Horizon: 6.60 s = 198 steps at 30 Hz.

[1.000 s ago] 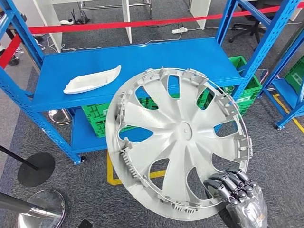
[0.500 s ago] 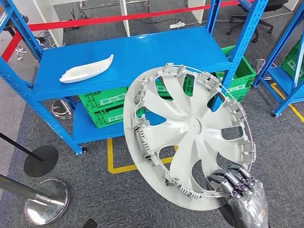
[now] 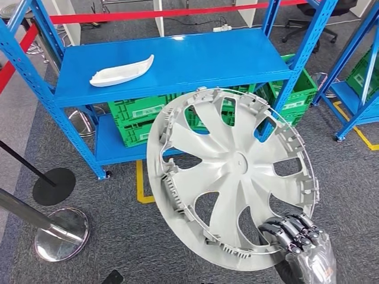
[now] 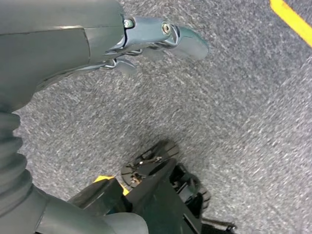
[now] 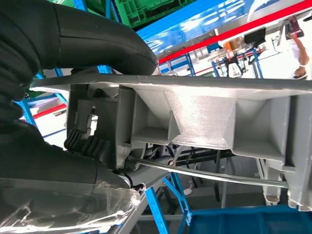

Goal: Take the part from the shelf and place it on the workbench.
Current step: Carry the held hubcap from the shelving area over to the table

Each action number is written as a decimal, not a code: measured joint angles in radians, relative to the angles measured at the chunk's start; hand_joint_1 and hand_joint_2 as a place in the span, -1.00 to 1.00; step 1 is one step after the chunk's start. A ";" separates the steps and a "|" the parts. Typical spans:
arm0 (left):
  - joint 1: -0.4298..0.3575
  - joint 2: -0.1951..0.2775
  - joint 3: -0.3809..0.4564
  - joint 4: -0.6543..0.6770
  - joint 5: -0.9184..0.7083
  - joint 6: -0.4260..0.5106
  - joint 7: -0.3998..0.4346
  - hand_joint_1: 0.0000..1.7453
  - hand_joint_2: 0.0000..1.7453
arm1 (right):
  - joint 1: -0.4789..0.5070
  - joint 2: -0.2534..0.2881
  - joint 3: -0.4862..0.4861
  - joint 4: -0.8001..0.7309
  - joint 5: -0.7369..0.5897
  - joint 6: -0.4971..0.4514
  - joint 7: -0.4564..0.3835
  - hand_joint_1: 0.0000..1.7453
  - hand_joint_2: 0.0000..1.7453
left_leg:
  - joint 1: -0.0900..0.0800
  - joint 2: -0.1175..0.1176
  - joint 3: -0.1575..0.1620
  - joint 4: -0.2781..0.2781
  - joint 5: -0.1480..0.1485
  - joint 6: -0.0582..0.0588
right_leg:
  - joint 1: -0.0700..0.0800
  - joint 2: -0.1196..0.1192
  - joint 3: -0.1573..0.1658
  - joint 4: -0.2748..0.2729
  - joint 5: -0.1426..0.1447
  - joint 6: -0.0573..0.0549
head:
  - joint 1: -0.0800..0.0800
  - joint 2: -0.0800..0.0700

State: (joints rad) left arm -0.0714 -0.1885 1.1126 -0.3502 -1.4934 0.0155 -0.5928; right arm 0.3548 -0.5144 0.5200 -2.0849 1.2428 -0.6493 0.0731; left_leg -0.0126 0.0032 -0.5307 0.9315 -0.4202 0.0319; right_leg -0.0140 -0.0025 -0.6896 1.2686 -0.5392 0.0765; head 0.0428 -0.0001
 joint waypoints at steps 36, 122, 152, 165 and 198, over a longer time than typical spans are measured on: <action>0.001 -0.005 -0.103 0.000 0.054 -0.007 0.022 -1.00 1.00 | 0.079 -0.062 0.032 -0.076 0.140 -0.029 0.222 1.00 1.00 | -0.011 0.045 -0.090 0.040 0.067 -0.010 | 0.008 -0.043 0.246 -0.285 0.015 -0.008 | -0.003 0.000; 0.020 0.011 -0.337 0.007 0.340 -0.045 0.089 -1.00 1.00 | 0.428 0.354 -0.555 -0.224 0.330 0.012 -0.041 1.00 1.00 | 0.014 0.039 0.005 0.031 -0.025 -0.016 | -0.007 0.007 -0.027 0.023 -0.019 -0.002 | 0.012 0.000; 0.044 -0.033 -0.431 -0.088 0.405 -0.083 0.161 -1.00 1.00 | 0.484 0.376 -0.571 -0.271 0.330 0.026 -0.013 1.00 1.00 | 0.012 0.031 0.021 0.028 -0.041 -0.019 | -0.008 0.009 -0.062 0.027 0.000 0.002 | 0.013 0.000; 0.094 -0.061 -0.506 -0.215 0.486 -0.135 0.200 -1.00 1.00 | 0.496 0.376 -0.575 -0.290 0.330 0.054 0.009 1.00 1.00 | 0.012 0.011 -0.060 0.250 -0.185 -0.063 | -0.008 0.015 0.079 -0.230 0.103 -0.056 | 0.008 0.000; 0.134 -0.062 -0.600 -0.291 0.637 -0.159 0.243 -1.00 1.00 | 0.501 0.335 -0.558 -0.312 0.330 0.129 0.118 1.00 1.00 | 0.007 0.002 -0.129 0.351 -0.197 -0.050 | -0.004 0.045 0.080 -0.224 0.092 -0.060 | 0.004 0.000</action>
State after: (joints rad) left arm 0.0629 -0.2502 0.5127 -0.6415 -0.8560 -0.1436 -0.3494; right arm 0.8556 -0.1789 -0.0385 -2.3972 1.5727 -0.5199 0.1909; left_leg -0.0052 0.0048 -0.6599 1.2820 -0.6170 -0.0179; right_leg -0.0184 0.0426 -0.6099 1.0447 -0.4470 0.0169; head 0.0464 0.0000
